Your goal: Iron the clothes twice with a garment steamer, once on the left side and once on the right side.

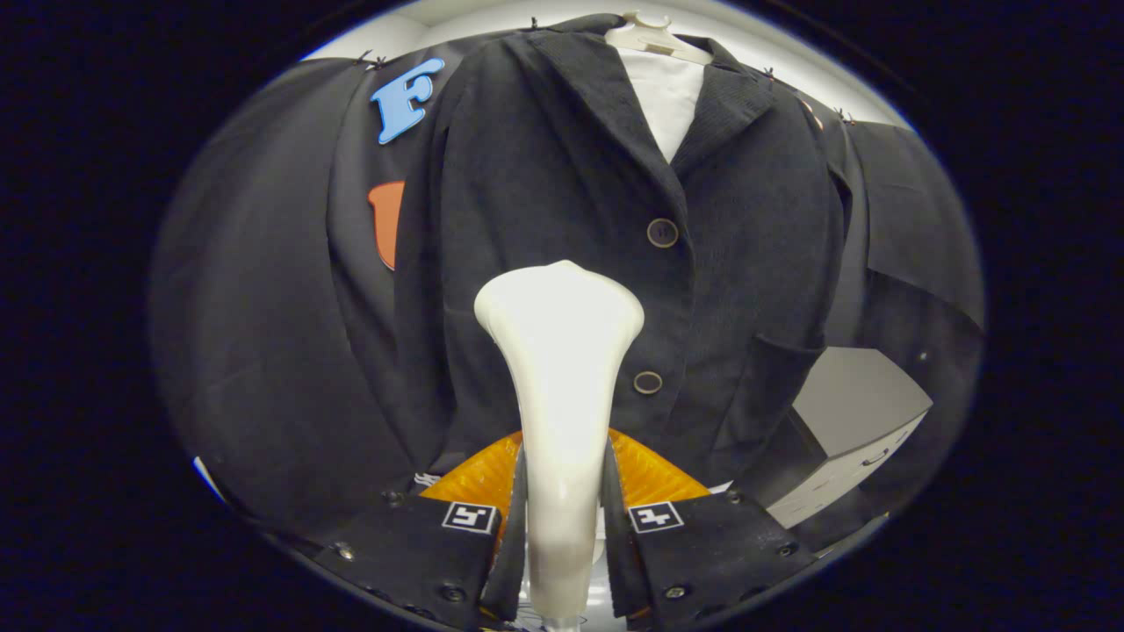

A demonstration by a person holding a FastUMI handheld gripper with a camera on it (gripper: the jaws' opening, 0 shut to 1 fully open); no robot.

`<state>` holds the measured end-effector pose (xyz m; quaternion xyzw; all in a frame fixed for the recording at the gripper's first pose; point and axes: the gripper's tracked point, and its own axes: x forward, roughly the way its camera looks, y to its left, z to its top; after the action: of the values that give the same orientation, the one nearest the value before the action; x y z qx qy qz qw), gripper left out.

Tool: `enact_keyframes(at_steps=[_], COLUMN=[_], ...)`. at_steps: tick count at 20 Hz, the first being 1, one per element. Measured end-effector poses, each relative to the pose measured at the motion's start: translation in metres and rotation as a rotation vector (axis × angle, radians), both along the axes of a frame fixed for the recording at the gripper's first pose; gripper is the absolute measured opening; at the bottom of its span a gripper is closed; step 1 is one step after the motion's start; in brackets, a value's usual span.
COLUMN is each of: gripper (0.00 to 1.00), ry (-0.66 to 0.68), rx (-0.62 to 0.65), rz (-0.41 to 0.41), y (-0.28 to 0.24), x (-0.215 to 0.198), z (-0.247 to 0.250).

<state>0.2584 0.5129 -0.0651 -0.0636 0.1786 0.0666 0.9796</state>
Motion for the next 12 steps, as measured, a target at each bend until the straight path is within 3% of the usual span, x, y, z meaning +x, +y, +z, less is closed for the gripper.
enact_keyframes(at_steps=[12], gripper=[0.41], ry=[0.12], rx=[-0.038], rz=[-0.003], y=[-0.007], x=[-0.007], z=[-0.103])
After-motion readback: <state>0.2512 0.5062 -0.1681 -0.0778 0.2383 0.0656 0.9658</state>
